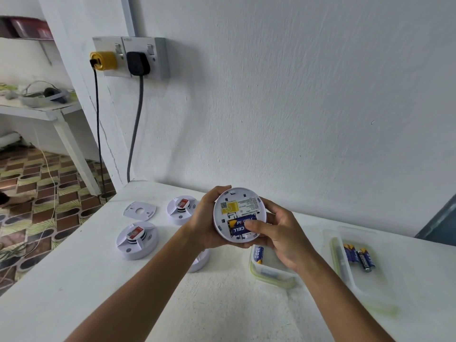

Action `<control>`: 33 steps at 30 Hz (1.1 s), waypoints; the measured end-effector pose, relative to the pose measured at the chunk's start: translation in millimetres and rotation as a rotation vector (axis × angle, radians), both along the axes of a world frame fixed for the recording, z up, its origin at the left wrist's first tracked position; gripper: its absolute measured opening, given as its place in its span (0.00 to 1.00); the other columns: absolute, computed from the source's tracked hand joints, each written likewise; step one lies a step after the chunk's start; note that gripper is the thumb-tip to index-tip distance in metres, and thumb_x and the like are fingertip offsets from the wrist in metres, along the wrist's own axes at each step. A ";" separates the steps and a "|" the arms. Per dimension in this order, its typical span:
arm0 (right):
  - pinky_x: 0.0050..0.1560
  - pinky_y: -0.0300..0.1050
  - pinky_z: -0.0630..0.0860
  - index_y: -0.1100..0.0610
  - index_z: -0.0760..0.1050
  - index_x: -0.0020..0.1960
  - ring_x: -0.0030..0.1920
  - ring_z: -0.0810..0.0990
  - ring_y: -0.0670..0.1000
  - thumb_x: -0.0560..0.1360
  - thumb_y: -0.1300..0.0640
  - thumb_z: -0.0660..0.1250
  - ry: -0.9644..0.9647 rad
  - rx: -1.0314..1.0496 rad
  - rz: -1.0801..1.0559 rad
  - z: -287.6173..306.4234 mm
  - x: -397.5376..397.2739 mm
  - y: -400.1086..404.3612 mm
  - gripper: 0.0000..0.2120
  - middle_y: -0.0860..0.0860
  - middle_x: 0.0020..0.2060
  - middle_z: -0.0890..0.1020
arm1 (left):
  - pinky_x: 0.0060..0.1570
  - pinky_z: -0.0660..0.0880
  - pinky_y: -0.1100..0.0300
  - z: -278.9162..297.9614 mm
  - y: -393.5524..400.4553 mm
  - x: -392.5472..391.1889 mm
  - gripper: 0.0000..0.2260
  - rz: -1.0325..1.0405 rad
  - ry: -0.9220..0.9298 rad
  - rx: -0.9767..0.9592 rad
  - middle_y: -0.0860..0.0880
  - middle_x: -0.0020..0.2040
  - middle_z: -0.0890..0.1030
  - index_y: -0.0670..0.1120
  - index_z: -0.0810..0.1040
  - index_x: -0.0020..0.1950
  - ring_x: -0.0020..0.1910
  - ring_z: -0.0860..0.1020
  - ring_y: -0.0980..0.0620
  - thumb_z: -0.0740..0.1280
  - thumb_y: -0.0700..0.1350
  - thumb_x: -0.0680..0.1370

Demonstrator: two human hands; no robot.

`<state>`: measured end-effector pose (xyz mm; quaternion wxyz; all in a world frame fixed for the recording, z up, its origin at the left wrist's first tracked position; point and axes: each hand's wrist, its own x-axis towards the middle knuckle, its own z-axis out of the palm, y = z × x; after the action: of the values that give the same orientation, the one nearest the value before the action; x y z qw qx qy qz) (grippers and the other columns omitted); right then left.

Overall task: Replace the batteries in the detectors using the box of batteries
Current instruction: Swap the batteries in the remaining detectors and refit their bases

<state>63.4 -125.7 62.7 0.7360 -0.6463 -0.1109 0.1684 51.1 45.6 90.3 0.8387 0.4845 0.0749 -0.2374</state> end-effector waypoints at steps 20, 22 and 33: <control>0.52 0.65 0.79 0.52 0.76 0.64 0.55 0.82 0.60 0.70 0.61 0.73 -0.010 -0.007 0.003 -7.8 -9.2 -9.7 0.23 0.55 0.55 0.83 | 0.48 0.72 0.47 0.0 -12.8 -9.1 0.22 0.028 0.033 0.020 0.42 0.40 0.85 0.48 0.87 0.37 0.44 0.78 0.43 0.57 0.57 0.68; 0.52 0.65 0.79 0.53 0.75 0.65 0.55 0.82 0.60 0.71 0.65 0.73 -0.005 -0.009 0.017 -11.3 -8.7 -14.1 0.23 0.55 0.55 0.83 | 0.49 0.71 0.46 -1.7 -17.4 -11.1 0.21 0.037 0.047 0.020 0.42 0.39 0.85 0.47 0.87 0.36 0.45 0.77 0.43 0.57 0.57 0.68; 0.49 0.61 0.81 0.57 0.75 0.64 0.52 0.83 0.61 0.73 0.66 0.70 0.060 0.044 0.146 -13.8 -5.1 -26.5 0.20 0.58 0.53 0.83 | 0.46 0.74 0.47 -14.8 -29.7 -16.7 0.21 0.149 0.101 -0.012 0.41 0.44 0.84 0.46 0.87 0.42 0.45 0.79 0.41 0.58 0.56 0.70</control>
<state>58.3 -152.1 48.9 0.7388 -0.6147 -0.1392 0.2386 34.4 16.0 75.5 0.8519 0.4601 0.1514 -0.1990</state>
